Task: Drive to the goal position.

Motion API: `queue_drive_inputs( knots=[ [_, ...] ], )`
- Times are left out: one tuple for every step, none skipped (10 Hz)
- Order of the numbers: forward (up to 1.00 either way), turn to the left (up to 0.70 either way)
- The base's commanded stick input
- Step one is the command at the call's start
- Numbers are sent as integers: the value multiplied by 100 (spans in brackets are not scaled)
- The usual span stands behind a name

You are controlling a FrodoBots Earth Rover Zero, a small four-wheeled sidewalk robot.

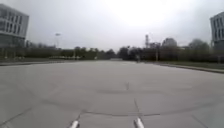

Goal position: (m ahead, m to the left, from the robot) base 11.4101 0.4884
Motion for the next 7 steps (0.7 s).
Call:
queue_drive_inputs(
  knots=[
    [100, -40],
    [100, -40],
    [100, 0],
    [100, 0],
    [100, 0],
    [100, -7],
    [100, -25]
  ],
)
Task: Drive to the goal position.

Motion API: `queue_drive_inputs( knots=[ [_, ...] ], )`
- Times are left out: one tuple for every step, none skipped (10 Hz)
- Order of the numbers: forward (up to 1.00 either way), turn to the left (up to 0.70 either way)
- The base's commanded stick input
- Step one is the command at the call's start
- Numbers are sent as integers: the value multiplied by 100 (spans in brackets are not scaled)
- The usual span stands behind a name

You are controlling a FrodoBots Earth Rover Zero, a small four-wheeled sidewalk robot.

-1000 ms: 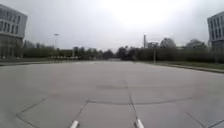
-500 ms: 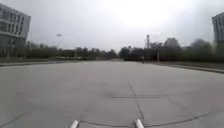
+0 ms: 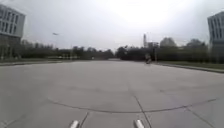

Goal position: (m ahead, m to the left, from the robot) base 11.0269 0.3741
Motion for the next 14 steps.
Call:
queue_drive_inputs(
  knots=[
    [100, -14],
    [100, 0],
    [100, 0],
    [100, 0],
    [100, 0],
    [100, 0],
    [100, 0],
    [100, 0],
    [100, -5],
    [100, -12],
    [100, -38],
    [100, -40],
    [100, -40],
    [100, -40]
  ],
)
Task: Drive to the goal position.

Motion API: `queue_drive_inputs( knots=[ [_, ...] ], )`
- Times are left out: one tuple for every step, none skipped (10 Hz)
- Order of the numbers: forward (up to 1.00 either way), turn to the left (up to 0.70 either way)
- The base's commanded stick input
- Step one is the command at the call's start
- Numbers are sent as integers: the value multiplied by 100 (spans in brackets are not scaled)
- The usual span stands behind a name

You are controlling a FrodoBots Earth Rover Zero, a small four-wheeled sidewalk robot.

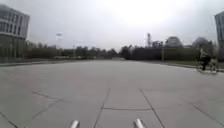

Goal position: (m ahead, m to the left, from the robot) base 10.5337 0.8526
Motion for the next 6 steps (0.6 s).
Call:
queue_drive_inputs(
  knots=[
    [100, -40],
    [100, -40],
    [100, -40],
    [100, -40],
    [100, -40],
    [100, -38]
  ],
)
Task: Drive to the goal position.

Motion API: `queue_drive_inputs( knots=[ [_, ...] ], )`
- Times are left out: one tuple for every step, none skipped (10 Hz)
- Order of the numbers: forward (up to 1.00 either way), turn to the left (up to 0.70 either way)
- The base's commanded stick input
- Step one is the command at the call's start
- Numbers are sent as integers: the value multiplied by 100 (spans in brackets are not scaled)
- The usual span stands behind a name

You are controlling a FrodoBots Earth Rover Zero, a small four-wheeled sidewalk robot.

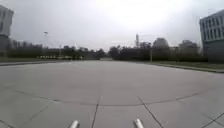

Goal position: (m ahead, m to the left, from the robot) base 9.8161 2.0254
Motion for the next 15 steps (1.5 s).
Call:
queue_drive_inputs(
  knots=[
    [100, -8],
    [100, 0],
    [100, 0],
    [100, 0],
    [100, 0],
    [100, 0],
    [100, 0],
    [100, 0],
    [100, 0],
    [100, 0],
    [100, 0],
    [100, 0],
    [100, 0],
    [100, 0],
    [100, 0]
  ],
)
